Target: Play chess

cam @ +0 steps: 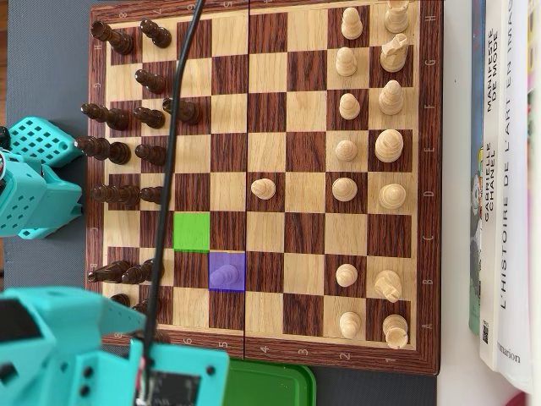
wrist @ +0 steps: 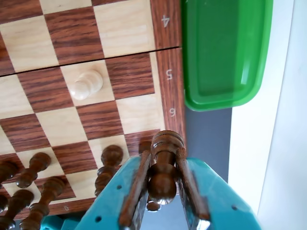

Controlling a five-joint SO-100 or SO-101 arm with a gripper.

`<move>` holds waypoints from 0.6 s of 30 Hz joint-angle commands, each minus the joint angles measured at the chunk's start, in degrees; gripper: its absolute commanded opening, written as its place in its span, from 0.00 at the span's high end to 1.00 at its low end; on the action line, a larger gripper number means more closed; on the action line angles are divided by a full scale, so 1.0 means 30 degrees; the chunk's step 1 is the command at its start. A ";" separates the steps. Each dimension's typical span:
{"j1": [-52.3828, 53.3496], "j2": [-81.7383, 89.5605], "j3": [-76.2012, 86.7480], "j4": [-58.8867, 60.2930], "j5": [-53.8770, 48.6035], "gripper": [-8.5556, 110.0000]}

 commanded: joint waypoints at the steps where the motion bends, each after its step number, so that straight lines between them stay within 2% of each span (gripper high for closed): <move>1: 0.0469 -0.1816 -0.2959 -0.0088 -0.0469 0.90; 10: 0.0996 -0.8174 -0.7998 -0.0088 -0.1201 0.90; 18: 0.1289 -1.0781 -0.9873 0.0088 -0.1318 0.90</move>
